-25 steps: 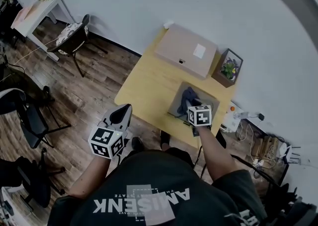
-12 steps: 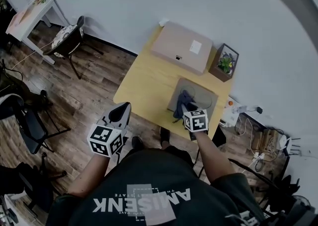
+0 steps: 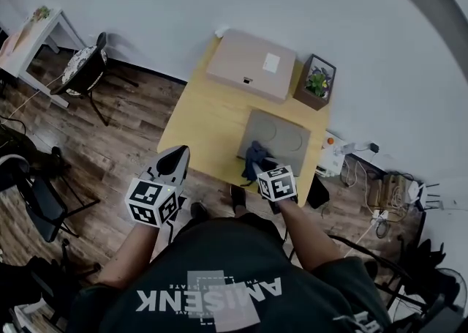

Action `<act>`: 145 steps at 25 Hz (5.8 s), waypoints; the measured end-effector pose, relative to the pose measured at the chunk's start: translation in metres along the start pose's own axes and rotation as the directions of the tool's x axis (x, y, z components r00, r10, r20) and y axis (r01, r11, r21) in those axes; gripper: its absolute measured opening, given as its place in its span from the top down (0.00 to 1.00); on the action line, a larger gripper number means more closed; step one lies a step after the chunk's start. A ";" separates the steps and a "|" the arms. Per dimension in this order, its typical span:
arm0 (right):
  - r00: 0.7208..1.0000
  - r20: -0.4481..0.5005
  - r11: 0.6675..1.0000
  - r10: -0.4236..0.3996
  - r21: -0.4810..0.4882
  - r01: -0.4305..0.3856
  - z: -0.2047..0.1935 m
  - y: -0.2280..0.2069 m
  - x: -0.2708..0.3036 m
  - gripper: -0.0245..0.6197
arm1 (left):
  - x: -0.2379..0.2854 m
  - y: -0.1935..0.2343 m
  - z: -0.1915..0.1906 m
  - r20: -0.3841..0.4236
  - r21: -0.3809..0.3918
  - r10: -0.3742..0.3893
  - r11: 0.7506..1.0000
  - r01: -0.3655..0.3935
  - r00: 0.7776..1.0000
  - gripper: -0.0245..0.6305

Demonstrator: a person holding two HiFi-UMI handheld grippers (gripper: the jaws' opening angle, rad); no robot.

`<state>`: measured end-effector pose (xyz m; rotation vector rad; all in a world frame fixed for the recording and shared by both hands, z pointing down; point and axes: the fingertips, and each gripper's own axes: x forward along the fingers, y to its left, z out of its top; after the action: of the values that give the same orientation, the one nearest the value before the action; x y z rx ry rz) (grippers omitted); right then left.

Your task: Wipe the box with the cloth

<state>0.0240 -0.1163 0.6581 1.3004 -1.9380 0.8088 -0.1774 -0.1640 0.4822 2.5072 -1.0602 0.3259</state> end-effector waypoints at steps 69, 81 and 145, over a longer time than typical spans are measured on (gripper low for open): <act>0.905 -0.004 0.872 -0.425 0.268 0.411 0.065 -0.013 0.033 0.84 | 0.073 0.103 0.083 -0.075 0.139 -0.358 0.920 0.365 0.931 0.96; 0.913 -0.019 0.859 -0.408 0.331 0.391 0.038 0.031 0.021 0.84 | 0.068 0.076 0.077 -0.108 0.160 -0.430 0.882 0.443 0.896 0.96; 0.571 -0.229 0.056 -0.788 0.897 0.438 0.103 -0.026 0.100 0.84 | 0.128 0.219 0.114 -0.324 0.284 -0.504 0.756 0.590 0.801 0.96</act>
<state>0.0012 -0.2586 0.6803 2.8606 -0.6315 1.2393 -0.2419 -0.4349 0.4847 2.8758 -0.1307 0.6651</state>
